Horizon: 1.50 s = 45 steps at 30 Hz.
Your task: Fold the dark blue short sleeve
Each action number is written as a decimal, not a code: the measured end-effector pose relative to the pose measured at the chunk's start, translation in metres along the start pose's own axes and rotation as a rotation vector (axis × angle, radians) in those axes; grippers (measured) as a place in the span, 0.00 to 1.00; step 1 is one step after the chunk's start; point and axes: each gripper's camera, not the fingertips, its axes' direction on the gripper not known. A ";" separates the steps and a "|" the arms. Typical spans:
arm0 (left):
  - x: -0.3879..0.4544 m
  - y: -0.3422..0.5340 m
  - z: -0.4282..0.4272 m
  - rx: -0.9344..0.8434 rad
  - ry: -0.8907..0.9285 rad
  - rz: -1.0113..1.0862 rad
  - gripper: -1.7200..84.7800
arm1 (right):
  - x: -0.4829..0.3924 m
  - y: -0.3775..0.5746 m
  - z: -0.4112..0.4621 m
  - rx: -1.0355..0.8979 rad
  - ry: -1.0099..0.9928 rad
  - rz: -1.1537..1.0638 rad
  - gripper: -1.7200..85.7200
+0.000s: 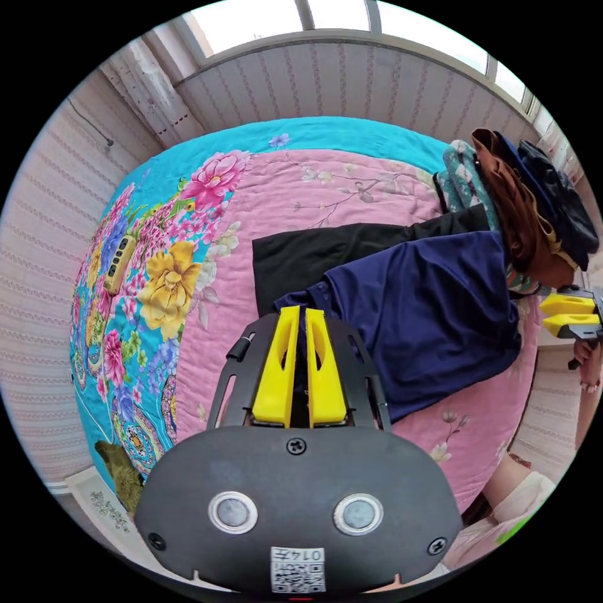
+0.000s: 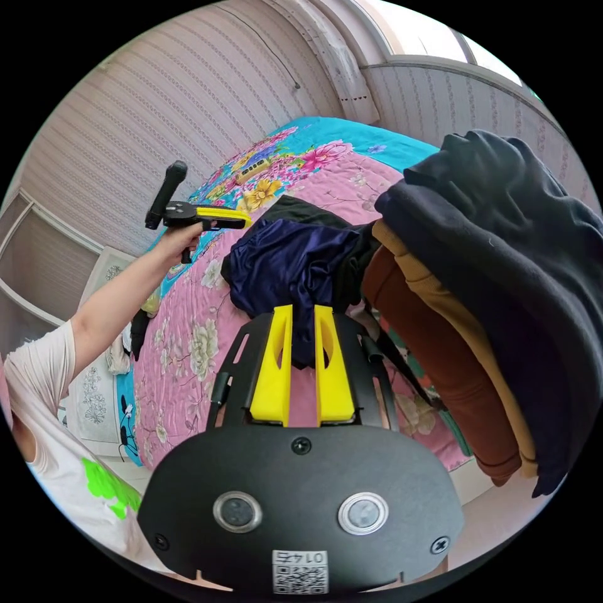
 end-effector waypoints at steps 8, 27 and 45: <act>0.002 0.007 0.014 0.009 -0.130 -0.141 0.01 | -0.012 0.026 0.036 -0.007 -0.015 0.001 0.09; 0.027 0.325 -0.179 0.098 0.026 -0.171 0.09 | -0.230 0.097 0.241 -0.224 -0.235 -0.210 0.11; 0.007 0.714 -0.287 -0.186 0.079 -0.706 0.16 | -0.630 0.208 0.603 -0.589 0.035 -0.649 0.15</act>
